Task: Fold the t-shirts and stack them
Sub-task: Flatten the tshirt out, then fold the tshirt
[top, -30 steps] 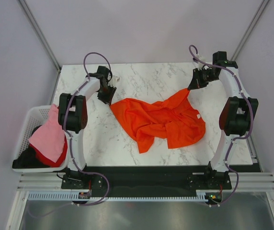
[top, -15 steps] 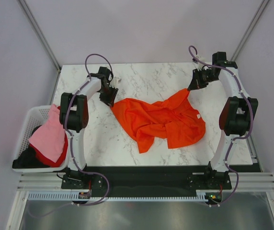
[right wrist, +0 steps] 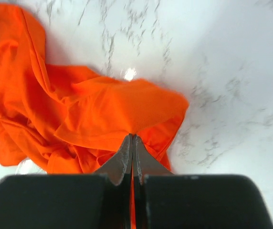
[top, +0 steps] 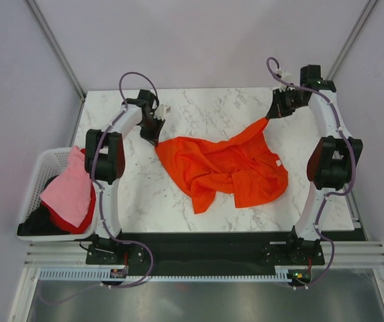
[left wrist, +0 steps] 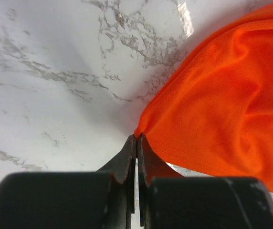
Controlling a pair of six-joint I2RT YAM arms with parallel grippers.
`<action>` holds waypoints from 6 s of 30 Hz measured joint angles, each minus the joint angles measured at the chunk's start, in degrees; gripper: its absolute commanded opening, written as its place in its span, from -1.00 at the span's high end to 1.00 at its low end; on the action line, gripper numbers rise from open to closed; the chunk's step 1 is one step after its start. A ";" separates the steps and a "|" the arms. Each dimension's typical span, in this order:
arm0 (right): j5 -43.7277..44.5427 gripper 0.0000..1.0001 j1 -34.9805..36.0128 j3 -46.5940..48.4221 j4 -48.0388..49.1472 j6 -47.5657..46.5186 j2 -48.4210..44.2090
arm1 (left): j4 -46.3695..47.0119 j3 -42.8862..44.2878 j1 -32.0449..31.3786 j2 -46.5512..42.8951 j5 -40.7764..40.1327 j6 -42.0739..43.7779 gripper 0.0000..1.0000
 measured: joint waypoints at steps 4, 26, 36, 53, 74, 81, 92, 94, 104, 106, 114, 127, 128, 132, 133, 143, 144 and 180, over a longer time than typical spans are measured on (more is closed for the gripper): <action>1.77 1.00 -0.13 10.51 1.27 2.73 0.02 | -2.43 4.24 0.94 -3.98 1.29 0.26 0.95; 7.78 1.00 -0.48 4.61 6.08 4.52 -45.83 | -4.17 -2.12 2.99 -55.06 2.93 5.62 0.95; 15.41 1.00 -0.48 13.88 4.79 3.06 -60.35 | -4.85 7.30 2.99 -69.85 2.67 8.24 0.95; 18.23 1.00 -0.48 -7.65 17.70 1.57 -42.69 | 2.38 -11.98 2.99 -50.75 2.75 11.91 0.96; 26.47 1.00 3.43 2.49 29.70 3.26 10.43 | 8.74 12.39 3.10 1.03 2.43 10.51 0.95; 30.12 1.00 3.65 12.04 34.03 3.34 19.17 | 9.88 24.48 3.17 10.10 0.13 8.92 0.96; 31.98 1.00 4.48 12.70 35.67 3.13 20.41 | 11.41 26.49 3.26 12.04 -1.07 8.07 0.95; 31.85 1.00 4.57 8.96 35.43 2.64 17.68 | 12.02 22.05 3.26 9.20 -0.28 8.11 0.95; 31.65 1.00 4.61 -9.27 34.03 0.07 -1.46 | 12.17 3.37 3.26 -6.95 1.51 9.27 0.95; 31.63 1.00 4.61 -11.52 33.94 0.07 -4.09 | 12.20 1.22 3.26 -8.79 1.88 9.42 0.95; 31.47 1.00 4.61 -22.08 31.30 0.48 -9.64 | 12.46 -4.98 3.26 -10.78 3.04 9.68 0.95; 29.42 1.00 4.63 -34.56 27.65 1.81 -23.43 | 14.62 -17.07 3.26 -17.75 3.13 9.66 0.95; 29.22 1.00 4.63 -35.56 27.41 2.03 -24.02 | 14.84 -17.79 3.26 -18.27 3.13 9.66 0.95; 28.61 1.00 4.76 -39.60 26.58 2.71 -25.90 | 15.82 -20.35 3.26 -19.87 3.13 9.64 0.95; 28.44 1.00 4.76 -40.74 26.34 2.89 -26.51 | 15.91 -20.76 3.26 -20.04 3.13 9.64 0.95; 27.63 1.00 5.73 -47.30 24.13 3.30 -32.94 | 17.00 -27.87 3.26 -23.74 3.17 9.62 0.95; 27.50 0.98 5.97 -47.76 24.17 3.28 -33.40 | 17.09 -28.41 3.26 -23.93 3.23 9.62 0.95; 28.65 0.17 5.88 -21.11 26.08 3.06 1.81 | 7.98 -3.85 3.26 -0.17 6.91 4.66 0.63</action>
